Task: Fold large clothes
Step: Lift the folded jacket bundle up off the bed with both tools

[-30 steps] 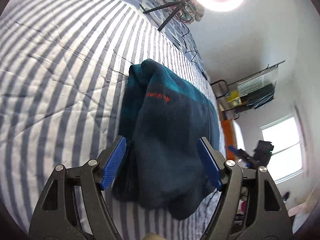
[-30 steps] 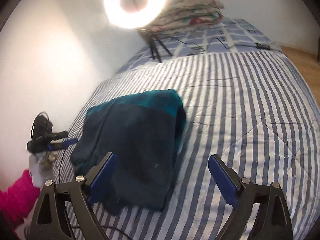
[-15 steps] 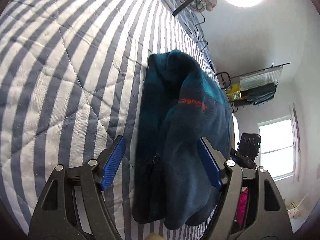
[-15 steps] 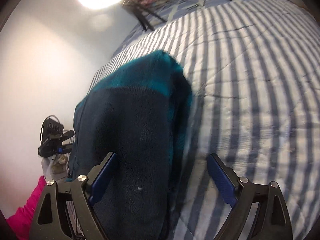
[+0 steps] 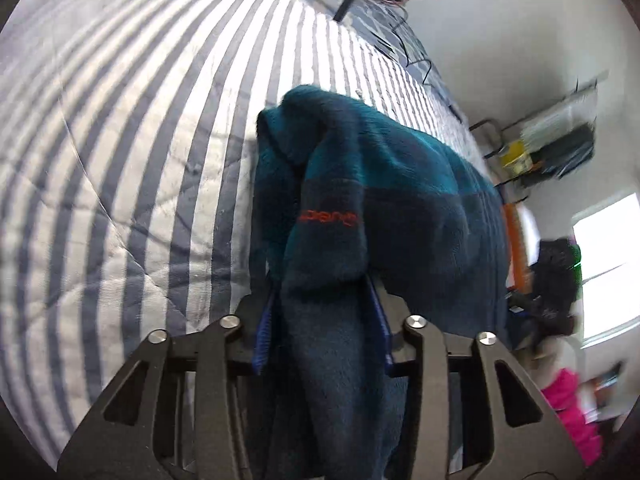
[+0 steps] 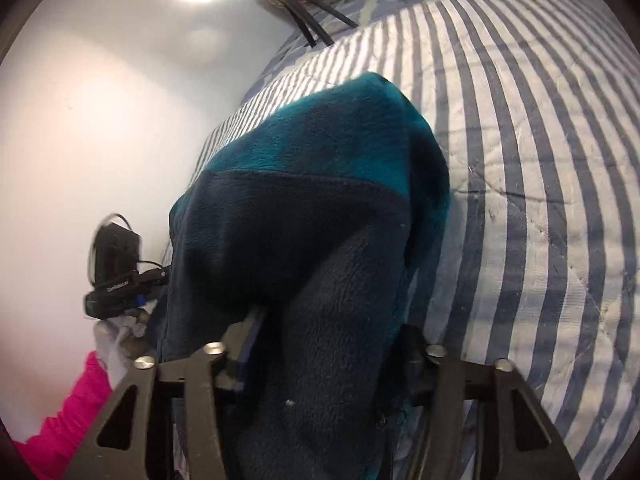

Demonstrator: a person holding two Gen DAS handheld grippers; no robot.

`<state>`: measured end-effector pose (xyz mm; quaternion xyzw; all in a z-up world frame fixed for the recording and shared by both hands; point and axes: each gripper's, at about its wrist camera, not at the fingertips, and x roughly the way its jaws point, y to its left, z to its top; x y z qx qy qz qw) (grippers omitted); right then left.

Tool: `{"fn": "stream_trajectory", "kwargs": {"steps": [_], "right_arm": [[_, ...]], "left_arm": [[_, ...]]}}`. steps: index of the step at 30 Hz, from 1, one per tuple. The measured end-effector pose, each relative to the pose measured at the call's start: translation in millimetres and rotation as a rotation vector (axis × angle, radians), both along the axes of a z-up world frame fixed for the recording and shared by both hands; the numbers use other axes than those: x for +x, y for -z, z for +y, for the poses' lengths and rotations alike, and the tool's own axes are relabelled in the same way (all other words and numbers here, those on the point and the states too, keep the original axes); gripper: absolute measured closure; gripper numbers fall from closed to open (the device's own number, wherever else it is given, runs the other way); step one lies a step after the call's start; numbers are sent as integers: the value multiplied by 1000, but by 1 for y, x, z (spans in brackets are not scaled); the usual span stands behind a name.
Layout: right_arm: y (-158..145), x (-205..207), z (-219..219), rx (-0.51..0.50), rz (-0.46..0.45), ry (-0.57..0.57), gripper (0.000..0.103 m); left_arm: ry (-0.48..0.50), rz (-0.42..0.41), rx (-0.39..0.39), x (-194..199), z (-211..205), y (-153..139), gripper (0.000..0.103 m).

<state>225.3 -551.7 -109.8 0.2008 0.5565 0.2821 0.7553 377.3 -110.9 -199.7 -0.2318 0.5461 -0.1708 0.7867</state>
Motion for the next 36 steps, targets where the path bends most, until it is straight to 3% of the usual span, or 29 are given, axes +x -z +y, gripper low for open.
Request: {"fn": "stream_trajectory", "kwargs": {"steps": [3, 10, 24, 36], "right_arm": [[-18, -9, 6, -61, -38, 2, 68], [-62, -36, 29, -236, -122, -11, 77], [-156, -94, 53, -497, -308, -11, 80], [-202, -93, 8, -628, -407, 63, 80]], "left_arm": [[11, -36, 88, -6, -13, -17, 73], [17, -118, 181, -28, -35, -50, 80], [90, -235, 243, -81, -75, -123, 81], [192, -331, 272, -63, -154, -166, 81]]}}
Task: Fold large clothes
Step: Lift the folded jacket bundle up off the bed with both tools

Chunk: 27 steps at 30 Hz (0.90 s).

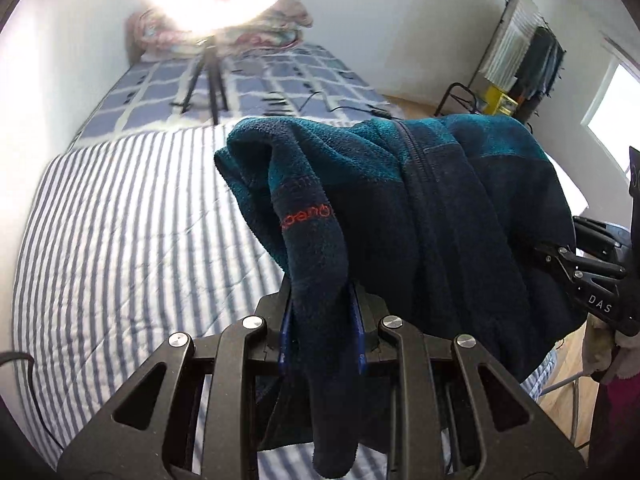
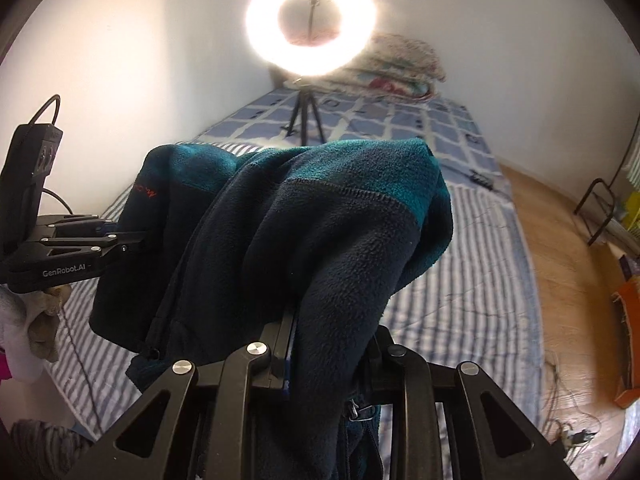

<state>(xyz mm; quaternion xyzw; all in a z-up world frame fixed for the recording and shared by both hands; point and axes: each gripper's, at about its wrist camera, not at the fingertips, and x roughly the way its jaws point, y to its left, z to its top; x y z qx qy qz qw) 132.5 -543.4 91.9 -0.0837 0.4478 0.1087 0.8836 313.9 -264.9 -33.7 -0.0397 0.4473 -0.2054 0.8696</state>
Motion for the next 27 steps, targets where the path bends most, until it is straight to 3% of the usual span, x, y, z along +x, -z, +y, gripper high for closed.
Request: {"fn": "stream_trajectory", "kwargs": {"steps": [16, 27], "right_arm": [[-7, 39, -85, -68, -50, 114, 81], [2, 131, -162, -91, -76, 215, 81]], "left_arm": [[107, -40, 10, 56, -119, -1, 81], [161, -69, -35, 167, -200, 15, 81]]}}
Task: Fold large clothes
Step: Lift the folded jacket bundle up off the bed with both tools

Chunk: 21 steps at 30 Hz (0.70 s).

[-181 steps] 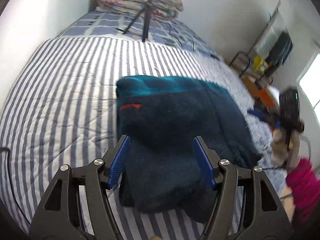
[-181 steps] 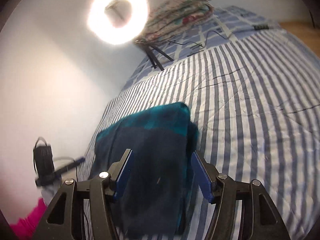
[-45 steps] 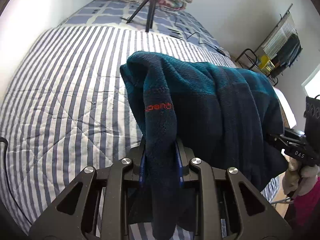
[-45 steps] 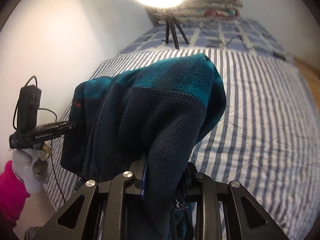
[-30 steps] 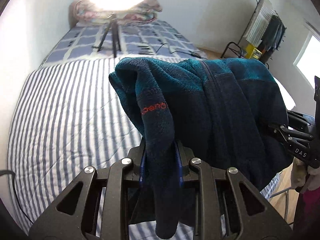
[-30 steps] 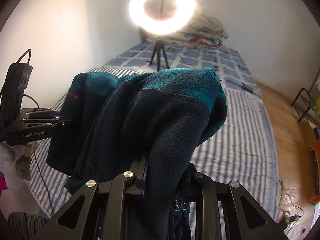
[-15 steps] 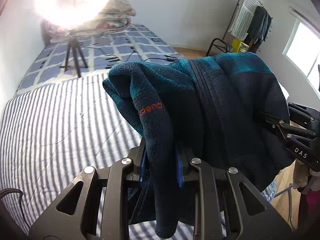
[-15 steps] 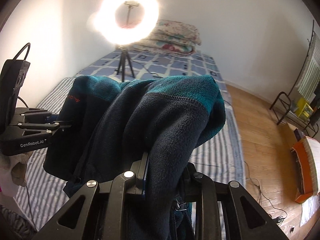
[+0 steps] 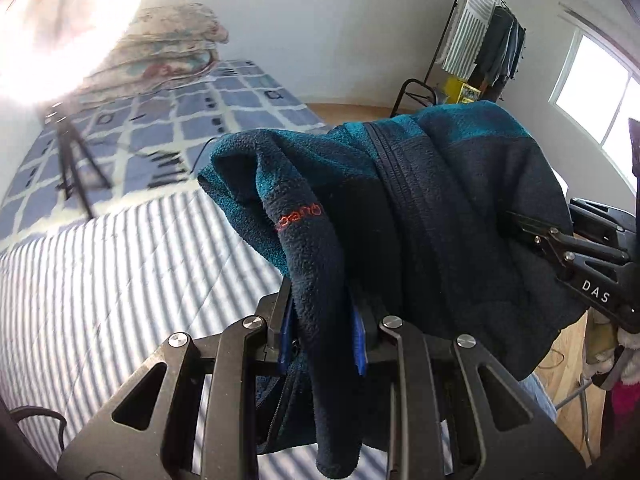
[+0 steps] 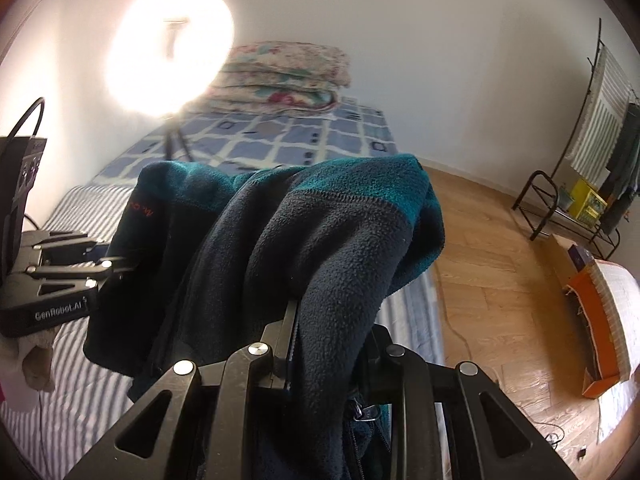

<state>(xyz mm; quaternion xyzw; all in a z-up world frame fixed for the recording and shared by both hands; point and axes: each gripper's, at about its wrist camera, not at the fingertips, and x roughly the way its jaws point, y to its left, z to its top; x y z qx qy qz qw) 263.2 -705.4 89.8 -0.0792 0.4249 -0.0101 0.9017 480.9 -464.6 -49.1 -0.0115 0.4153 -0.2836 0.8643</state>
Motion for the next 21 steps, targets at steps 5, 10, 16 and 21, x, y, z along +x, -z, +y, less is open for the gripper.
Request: {"fn": "stream_trajectory", "kwargs": {"steps": [5, 10, 16, 21], "right_arm": [[13, 55, -38, -19, -15, 41, 81], [28, 103, -70, -20, -17, 70, 81], [58, 151, -93, 5, 3, 79, 81], [92, 176, -105, 37, 29, 70, 81]], "left_arm": [[-2, 23, -46, 62, -37, 17, 81], [-7, 31, -71, 105, -64, 28, 81], [-26, 63, -94, 148, -80, 51, 81], [-44, 99, -103, 174, -84, 82, 81]]}}
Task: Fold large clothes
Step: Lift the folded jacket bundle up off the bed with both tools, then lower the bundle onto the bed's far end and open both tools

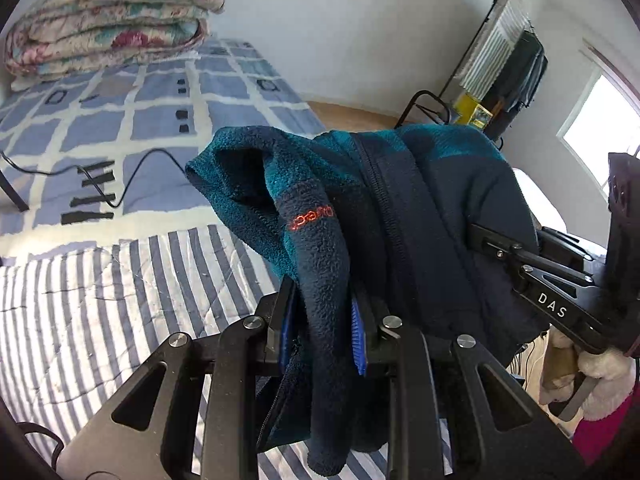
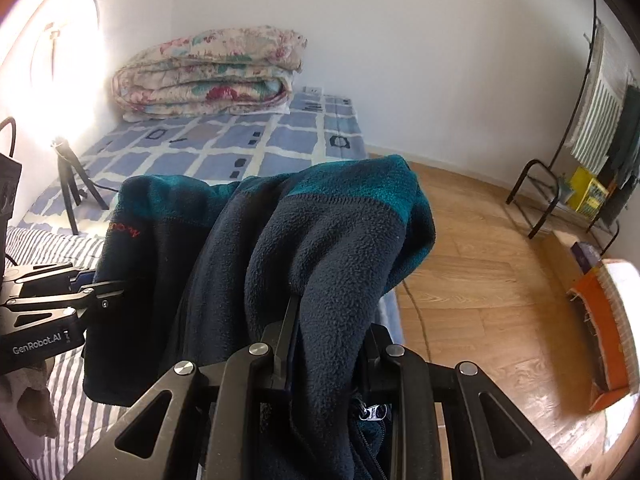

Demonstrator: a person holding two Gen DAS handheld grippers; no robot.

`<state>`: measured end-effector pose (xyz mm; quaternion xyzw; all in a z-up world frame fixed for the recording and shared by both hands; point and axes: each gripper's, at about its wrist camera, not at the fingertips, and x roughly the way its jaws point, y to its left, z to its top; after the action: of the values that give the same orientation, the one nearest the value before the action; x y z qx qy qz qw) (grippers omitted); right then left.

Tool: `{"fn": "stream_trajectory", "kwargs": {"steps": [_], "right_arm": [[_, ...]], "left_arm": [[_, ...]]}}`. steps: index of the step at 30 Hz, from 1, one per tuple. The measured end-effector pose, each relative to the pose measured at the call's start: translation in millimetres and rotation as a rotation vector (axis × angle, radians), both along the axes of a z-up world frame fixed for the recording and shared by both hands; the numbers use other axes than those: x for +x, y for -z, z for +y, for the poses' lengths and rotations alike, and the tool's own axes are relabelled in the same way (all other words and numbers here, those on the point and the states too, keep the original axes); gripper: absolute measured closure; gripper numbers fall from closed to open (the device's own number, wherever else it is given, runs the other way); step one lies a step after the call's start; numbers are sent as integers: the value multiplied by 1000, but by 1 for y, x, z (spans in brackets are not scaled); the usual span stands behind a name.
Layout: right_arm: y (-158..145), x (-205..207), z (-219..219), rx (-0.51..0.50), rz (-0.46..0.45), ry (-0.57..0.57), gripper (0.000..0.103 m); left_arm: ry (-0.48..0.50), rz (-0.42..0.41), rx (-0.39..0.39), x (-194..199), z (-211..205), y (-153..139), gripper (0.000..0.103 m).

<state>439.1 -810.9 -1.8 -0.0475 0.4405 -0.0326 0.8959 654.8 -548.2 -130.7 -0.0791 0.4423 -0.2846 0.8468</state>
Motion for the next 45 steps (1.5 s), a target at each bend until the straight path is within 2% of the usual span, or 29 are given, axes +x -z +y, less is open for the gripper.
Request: {"fn": "stream_trajectory", "kwargs": {"steps": [4, 6, 8, 9, 11, 14, 18, 23, 26, 35, 40, 45], "right_arm": [[32, 16, -12, -25, 34, -1, 81], [46, 22, -21, -52, 52, 9, 79], [61, 27, -37, -81, 81, 59, 73], [68, 29, -46, -83, 97, 92, 70], [78, 30, -61, -55, 115, 135, 68], [84, 27, -70, -78, 119, 177, 58], [77, 21, -71, -108, 121, 208, 56], [53, 4, -70, -97, 88, 232, 57], [33, -8, -62, -86, 55, 239, 57], [-37, -56, -15, -78, -29, 211, 57], [-90, -108, 18, -87, -78, 212, 57], [-148, -173, 42, -33, -136, 211, 57]], "left_arm": [[-6, -4, 33, 11, 0, 22, 81], [-20, -7, 81, 21, 4, 34, 80], [-53, 38, 123, 33, 16, 51, 73], [-73, 70, 108, 40, 25, 60, 71], [-99, 104, 57, 46, 40, 70, 57], [-87, 69, 88, 42, 39, 71, 57], [-79, 20, 133, 32, 38, 61, 57], [-84, -14, 134, 5, 46, 36, 58], [-75, -66, 145, -15, 47, 15, 58], [-57, -195, 131, -100, 71, -63, 58], [-53, -269, 126, -165, 93, -119, 59], [-54, -319, 81, -234, 120, -173, 59]]}}
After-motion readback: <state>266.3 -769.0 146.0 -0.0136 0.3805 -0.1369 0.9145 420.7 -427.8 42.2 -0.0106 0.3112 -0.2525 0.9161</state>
